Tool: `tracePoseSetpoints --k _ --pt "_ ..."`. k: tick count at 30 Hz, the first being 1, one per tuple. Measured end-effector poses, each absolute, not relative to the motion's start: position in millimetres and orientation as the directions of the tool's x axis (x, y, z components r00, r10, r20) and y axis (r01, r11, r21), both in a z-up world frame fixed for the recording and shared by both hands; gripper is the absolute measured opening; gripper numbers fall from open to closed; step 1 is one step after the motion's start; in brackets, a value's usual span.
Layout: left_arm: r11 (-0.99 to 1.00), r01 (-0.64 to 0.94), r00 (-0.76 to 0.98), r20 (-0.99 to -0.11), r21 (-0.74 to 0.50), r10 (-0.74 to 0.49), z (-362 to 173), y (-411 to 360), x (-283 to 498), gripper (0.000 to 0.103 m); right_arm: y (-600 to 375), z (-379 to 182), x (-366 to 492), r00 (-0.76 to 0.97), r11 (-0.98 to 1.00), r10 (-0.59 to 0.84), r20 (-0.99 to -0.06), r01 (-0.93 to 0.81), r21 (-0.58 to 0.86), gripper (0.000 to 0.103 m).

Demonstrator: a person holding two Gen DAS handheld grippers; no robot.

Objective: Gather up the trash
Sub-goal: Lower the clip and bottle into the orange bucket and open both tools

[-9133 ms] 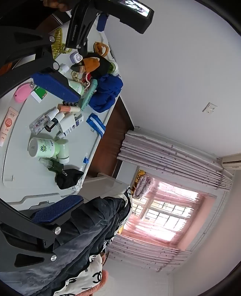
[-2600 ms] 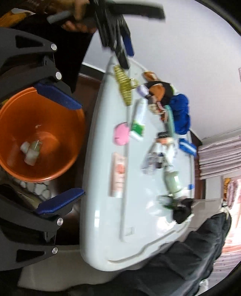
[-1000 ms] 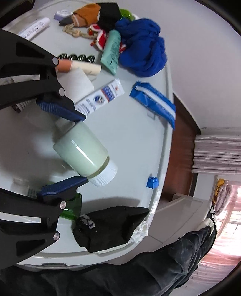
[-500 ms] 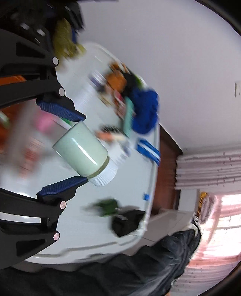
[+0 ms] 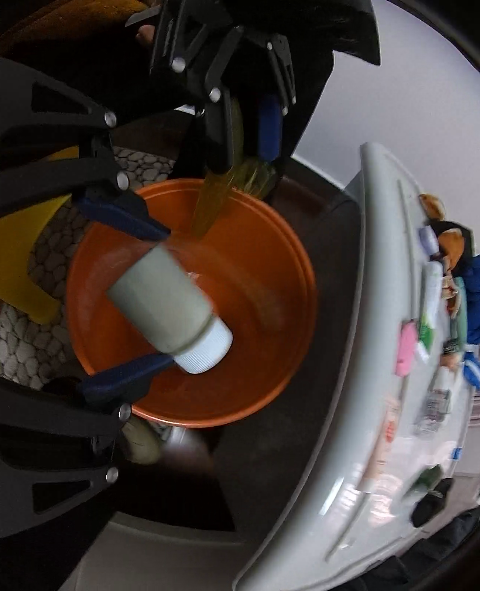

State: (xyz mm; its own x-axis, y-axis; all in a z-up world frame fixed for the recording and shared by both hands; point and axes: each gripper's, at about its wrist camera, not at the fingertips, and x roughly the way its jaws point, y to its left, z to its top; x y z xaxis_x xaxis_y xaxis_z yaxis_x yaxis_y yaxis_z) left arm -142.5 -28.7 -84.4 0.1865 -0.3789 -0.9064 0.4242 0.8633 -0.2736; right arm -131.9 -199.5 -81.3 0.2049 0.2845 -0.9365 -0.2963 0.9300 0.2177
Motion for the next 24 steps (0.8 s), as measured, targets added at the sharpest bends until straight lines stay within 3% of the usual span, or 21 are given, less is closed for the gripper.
tracePoseSetpoints --k 1,7,16,19,24 --pt "0.871 0.406 0.194 -0.905 -0.277 -0.379 -83.2 -24.9 -140.6 0.077 -205.5 -73.8 -130.2 0.244 0.937 0.285 -0.927 -0.276 0.215 0.081" --pt "0.897 0.337 0.333 -0.855 -0.285 -0.397 -51.7 -2.6 -114.4 0.079 -223.5 -31.7 -108.3 0.395 0.953 0.28 -0.875 -0.223 0.205 0.084" --pt "0.966 0.073 0.633 -0.737 -0.248 -0.237 18.0 54.7 16.2 0.085 -212.3 30.9 -59.3 0.604 0.953 0.291 -0.742 -0.252 0.168 0.091" --pt "0.981 0.061 0.616 -0.766 -0.185 -0.183 5.9 49.5 56.5 0.085 -213.6 25.4 -47.9 0.596 0.942 0.333 -0.73 -0.245 0.23 0.091" --pt "0.996 0.086 0.534 -0.843 -0.025 -0.067 -40.6 29.5 101.7 0.085 -217.8 12.3 -42.6 0.565 0.949 0.308 -0.766 -0.242 0.203 0.091"
